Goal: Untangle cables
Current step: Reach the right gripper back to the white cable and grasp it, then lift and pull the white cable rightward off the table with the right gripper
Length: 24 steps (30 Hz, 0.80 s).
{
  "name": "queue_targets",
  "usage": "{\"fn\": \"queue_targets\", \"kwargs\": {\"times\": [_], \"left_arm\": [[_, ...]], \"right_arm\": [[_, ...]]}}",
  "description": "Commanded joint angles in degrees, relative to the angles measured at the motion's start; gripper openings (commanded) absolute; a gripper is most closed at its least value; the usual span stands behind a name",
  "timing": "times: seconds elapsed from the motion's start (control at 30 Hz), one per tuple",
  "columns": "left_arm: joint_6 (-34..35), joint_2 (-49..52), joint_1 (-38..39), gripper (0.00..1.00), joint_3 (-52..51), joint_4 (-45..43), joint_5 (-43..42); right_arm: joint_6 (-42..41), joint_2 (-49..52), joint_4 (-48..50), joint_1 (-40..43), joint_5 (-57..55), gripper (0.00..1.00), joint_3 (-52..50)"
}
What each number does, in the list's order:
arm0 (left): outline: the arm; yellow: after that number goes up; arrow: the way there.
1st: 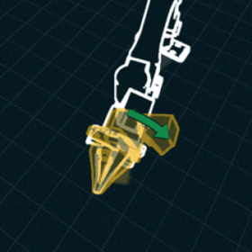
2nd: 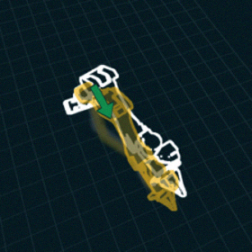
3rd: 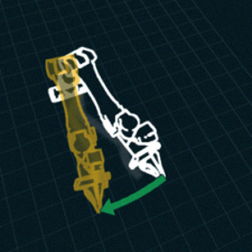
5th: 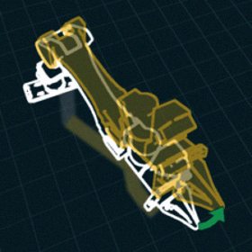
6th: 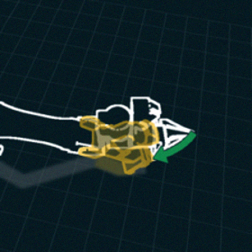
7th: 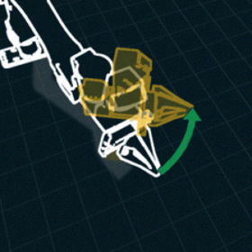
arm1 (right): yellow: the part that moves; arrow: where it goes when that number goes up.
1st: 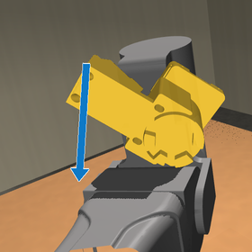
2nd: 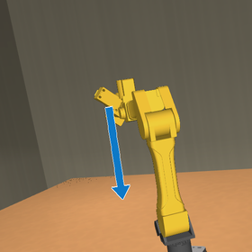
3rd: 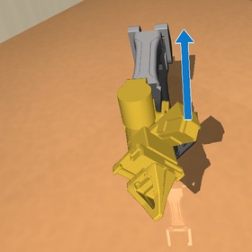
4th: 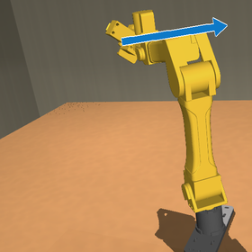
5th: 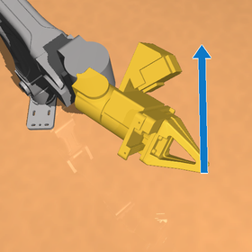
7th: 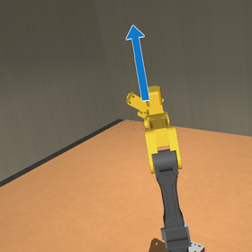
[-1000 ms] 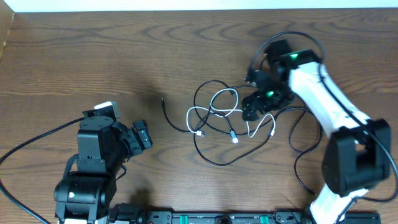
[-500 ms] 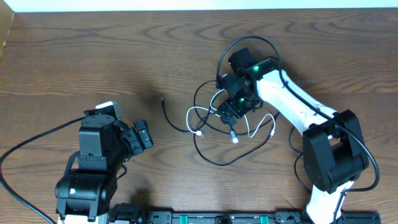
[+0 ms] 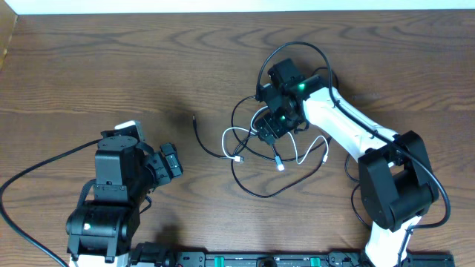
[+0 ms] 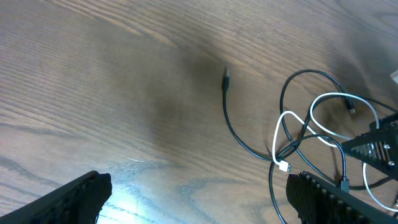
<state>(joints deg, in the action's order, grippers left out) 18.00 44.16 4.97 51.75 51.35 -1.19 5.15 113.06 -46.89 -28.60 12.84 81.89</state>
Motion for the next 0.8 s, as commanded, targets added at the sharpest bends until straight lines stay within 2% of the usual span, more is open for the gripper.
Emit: {"fn": "queue_targets", "kwargs": {"times": [0.0, 0.17, 0.37, 0.77], "left_arm": [[-0.3, 0.0, -0.2, 0.96, 1.0, 0.3, 0.1], [-0.3, 0.0, -0.2, 0.96, 1.0, 0.3, 0.1], [-0.3, 0.0, -0.2, 0.96, 1.0, 0.3, 0.1], [-0.3, 0.0, -0.2, 0.96, 1.0, 0.6, 0.1]], "right_arm": [[-3.0, 0.5, 1.5, -0.3, -0.5, 0.88, -2.6], [-3.9, 0.5, 2.4, -0.3, -0.5, 0.84, -3.7], [-5.6, 0.5, 2.5, -0.4, -0.4, 0.58, -3.7], [-10.9, 0.5, 4.8, -0.9, -0.4, 0.42, -3.7]]}}
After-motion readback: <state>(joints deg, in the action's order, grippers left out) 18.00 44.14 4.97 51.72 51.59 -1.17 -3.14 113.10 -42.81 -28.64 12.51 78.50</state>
